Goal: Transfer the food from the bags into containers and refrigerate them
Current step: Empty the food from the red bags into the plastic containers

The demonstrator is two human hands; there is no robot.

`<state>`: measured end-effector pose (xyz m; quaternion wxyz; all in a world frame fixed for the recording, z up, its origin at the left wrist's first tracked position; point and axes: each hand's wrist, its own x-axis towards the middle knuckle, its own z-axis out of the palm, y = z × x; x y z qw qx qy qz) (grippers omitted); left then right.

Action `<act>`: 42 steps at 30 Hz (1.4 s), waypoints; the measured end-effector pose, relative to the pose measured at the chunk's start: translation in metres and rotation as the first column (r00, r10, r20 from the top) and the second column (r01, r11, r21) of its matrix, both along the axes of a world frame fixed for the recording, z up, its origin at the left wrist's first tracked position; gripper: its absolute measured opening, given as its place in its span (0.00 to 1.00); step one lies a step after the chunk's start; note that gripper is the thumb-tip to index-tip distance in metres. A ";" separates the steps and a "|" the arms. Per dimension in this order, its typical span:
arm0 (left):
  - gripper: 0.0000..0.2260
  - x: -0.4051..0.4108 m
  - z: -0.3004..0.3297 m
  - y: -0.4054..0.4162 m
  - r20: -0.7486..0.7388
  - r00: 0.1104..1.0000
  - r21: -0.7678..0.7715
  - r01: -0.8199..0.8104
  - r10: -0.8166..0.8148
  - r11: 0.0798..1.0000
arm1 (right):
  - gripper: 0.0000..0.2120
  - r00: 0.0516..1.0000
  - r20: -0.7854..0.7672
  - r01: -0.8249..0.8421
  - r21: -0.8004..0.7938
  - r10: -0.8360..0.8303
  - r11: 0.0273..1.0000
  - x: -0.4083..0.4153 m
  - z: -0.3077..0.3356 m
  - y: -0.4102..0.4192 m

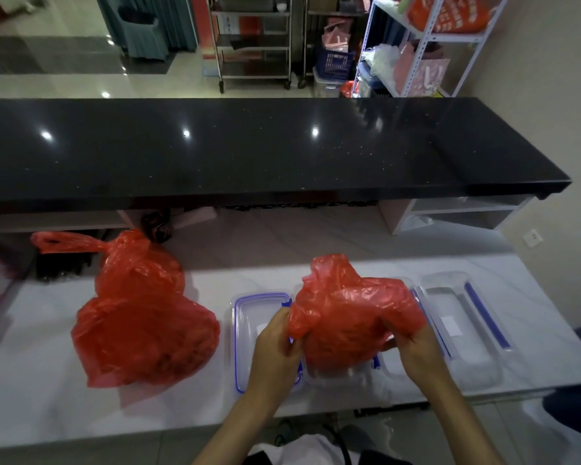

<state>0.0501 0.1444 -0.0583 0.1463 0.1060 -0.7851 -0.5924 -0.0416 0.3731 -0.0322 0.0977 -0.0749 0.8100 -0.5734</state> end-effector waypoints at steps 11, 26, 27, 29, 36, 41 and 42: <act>0.36 0.006 -0.020 0.005 0.365 0.919 -0.294 0.263 -0.147 0.919 | 0.21 0.956 0.212 -0.250 0.223 0.204 0.942 0.005 -0.010 0.016; 0.10 -0.004 0.001 -0.012 0.158 0.986 -0.157 -0.028 0.053 0.987 | 0.13 0.995 -0.094 0.036 0.134 -0.023 0.990 -0.007 0.016 0.001; 0.11 -0.004 0.003 -0.010 0.175 0.982 -0.090 -0.057 0.072 0.994 | 0.14 0.994 -0.095 0.058 0.115 -0.047 0.992 -0.007 0.018 0.000; 0.09 -0.005 0.007 -0.007 0.189 0.975 0.032 -0.123 0.115 0.992 | 0.15 0.994 -0.079 0.079 0.112 -0.070 0.991 -0.007 0.018 -0.002; 0.02 0.001 -0.008 -0.010 0.236 0.972 0.090 0.001 -0.022 0.996 | 0.07 0.989 0.119 0.097 -0.063 -0.089 0.993 0.006 0.001 -0.002; 0.39 0.007 -0.026 -0.014 0.237 0.944 -0.243 0.288 -0.231 0.926 | 0.17 0.990 0.136 -0.065 0.123 0.048 0.990 0.014 -0.017 0.013; 0.40 0.006 -0.034 -0.015 0.269 0.941 -0.296 0.284 -0.206 0.912 | 0.18 0.984 0.150 -0.113 0.133 0.092 0.985 0.017 -0.017 0.013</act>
